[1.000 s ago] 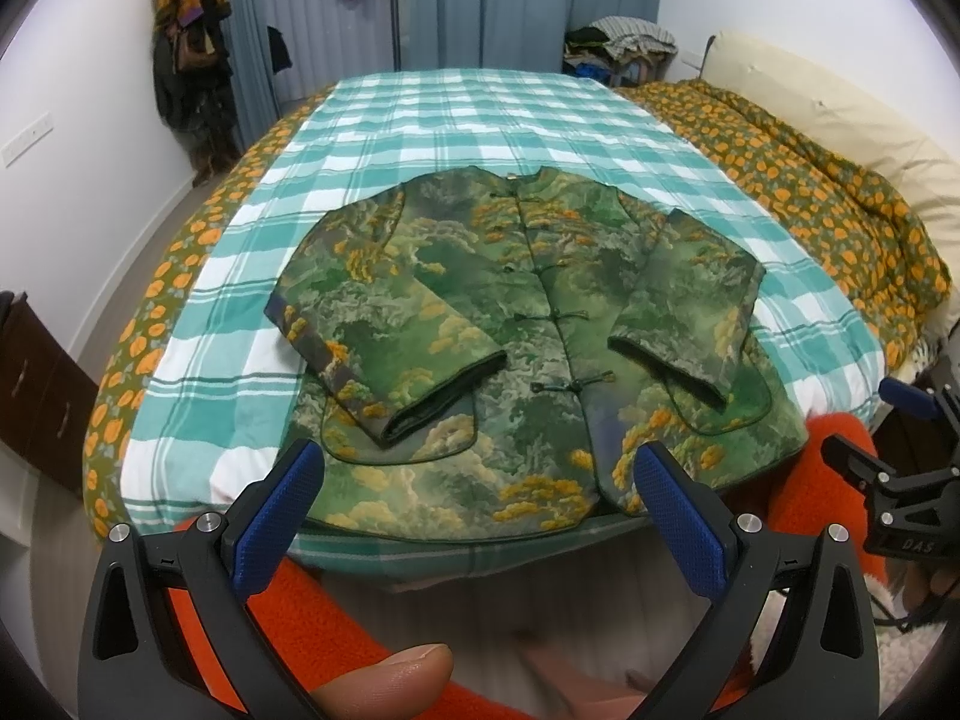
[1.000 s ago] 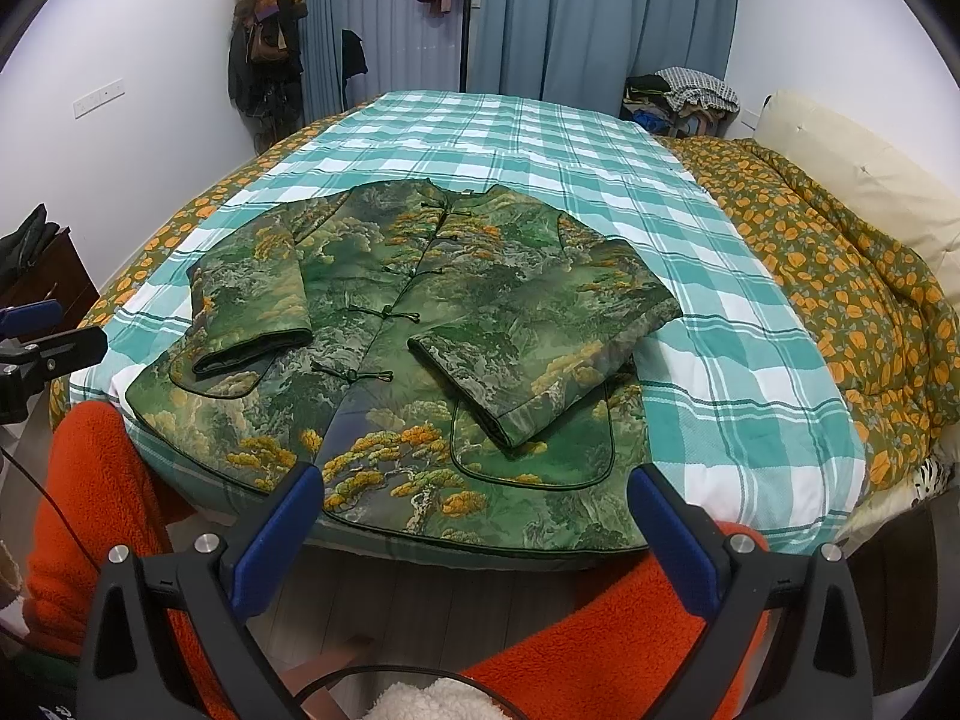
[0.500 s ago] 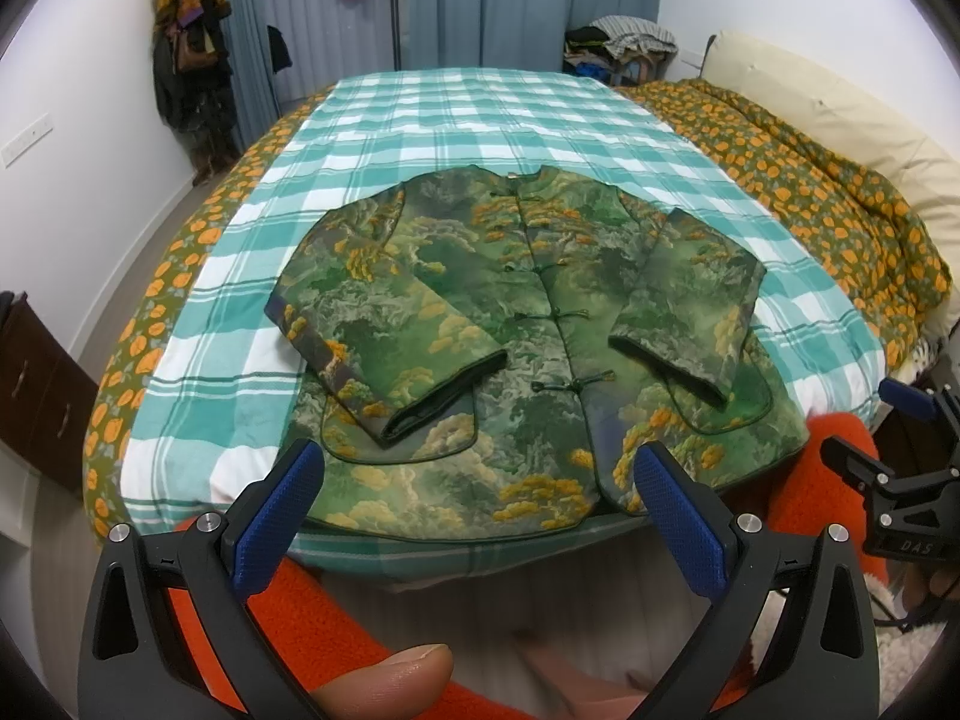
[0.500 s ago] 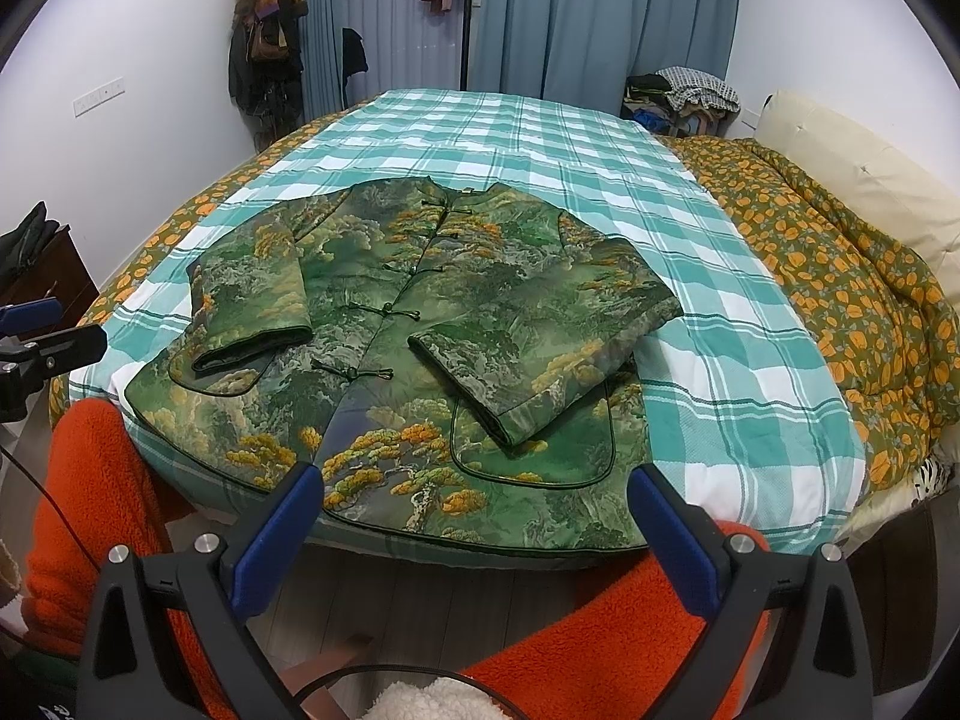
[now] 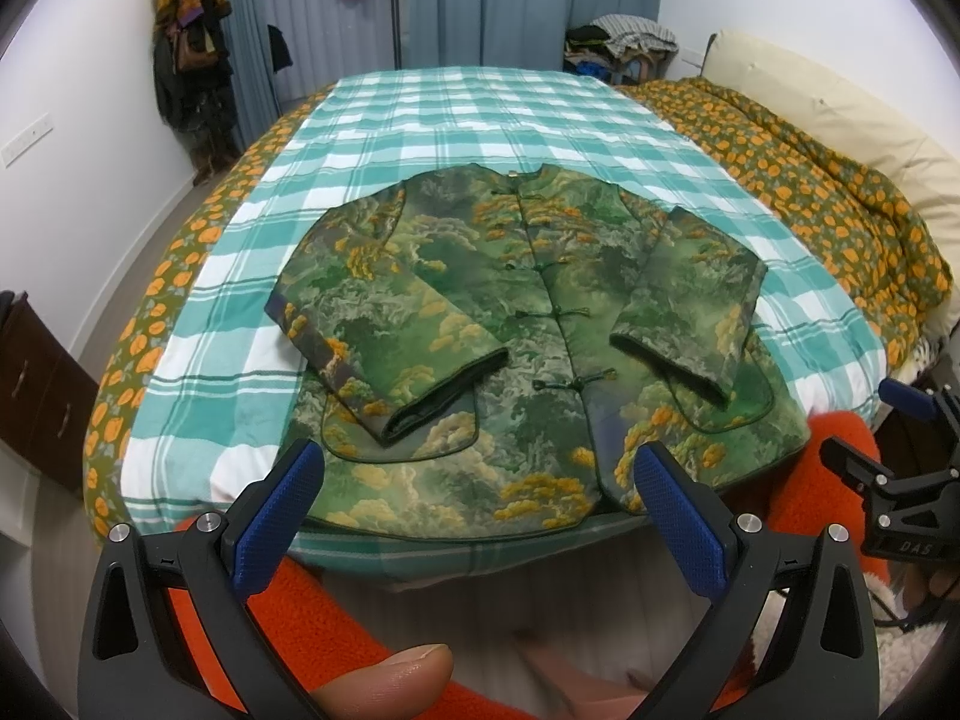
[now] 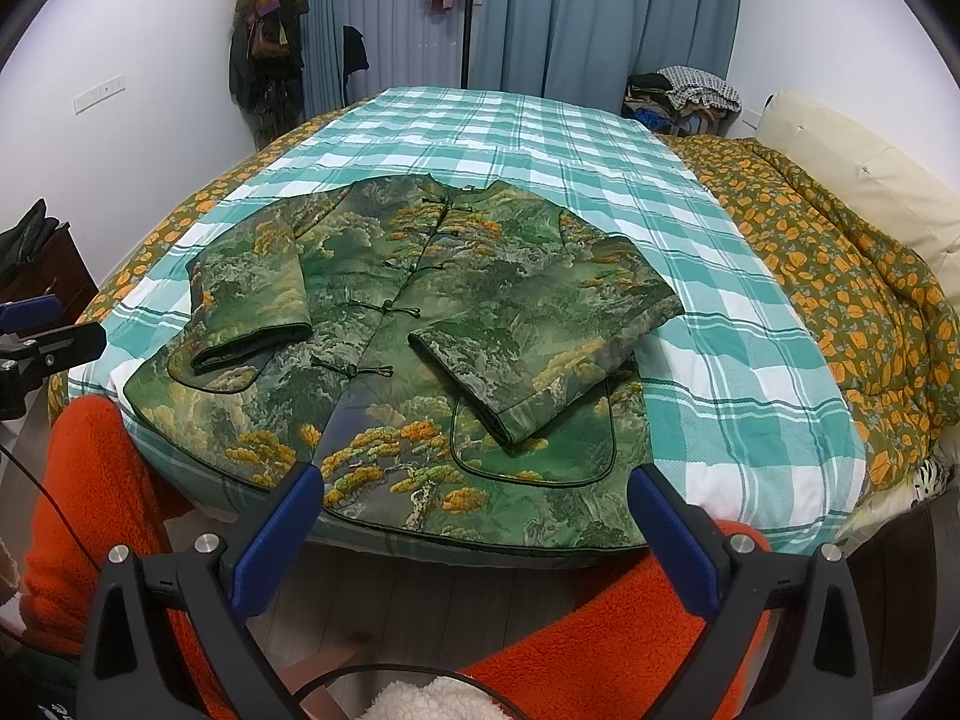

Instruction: Fold large clothes

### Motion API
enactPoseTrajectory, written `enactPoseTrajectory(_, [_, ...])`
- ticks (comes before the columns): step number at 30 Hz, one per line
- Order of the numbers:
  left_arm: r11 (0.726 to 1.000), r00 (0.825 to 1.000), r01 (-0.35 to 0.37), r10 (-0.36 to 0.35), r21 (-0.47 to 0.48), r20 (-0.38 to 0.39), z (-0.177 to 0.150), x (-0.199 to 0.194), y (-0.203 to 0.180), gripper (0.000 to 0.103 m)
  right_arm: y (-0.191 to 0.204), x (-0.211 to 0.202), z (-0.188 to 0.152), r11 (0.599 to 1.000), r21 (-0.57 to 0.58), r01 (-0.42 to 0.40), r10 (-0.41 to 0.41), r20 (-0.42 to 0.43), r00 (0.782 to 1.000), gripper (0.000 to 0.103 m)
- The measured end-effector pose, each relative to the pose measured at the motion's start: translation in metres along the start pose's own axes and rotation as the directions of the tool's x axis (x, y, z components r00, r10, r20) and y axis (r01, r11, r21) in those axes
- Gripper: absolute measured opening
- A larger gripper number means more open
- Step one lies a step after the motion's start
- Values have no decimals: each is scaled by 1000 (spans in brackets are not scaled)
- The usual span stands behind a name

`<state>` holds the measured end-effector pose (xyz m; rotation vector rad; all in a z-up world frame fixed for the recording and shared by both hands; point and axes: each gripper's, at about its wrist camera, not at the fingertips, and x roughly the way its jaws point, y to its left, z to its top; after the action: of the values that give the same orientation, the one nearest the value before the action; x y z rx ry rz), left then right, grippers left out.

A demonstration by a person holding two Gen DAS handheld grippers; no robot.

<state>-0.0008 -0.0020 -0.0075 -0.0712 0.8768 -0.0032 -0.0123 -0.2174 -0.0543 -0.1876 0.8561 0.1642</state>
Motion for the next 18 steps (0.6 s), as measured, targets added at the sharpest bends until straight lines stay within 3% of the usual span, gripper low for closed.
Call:
enactPoseTrajectory(11, [1000,1000,-8,8,6,8,-1,0,0,103,0,1,-2,1000,-7,4,-4,0,1000,103])
enactPoseTrajectory(18, [1000,1000,-15,15,3,24,-3,-6,1,103,-11,5,6,999,-42,34,-32,42,999,103])
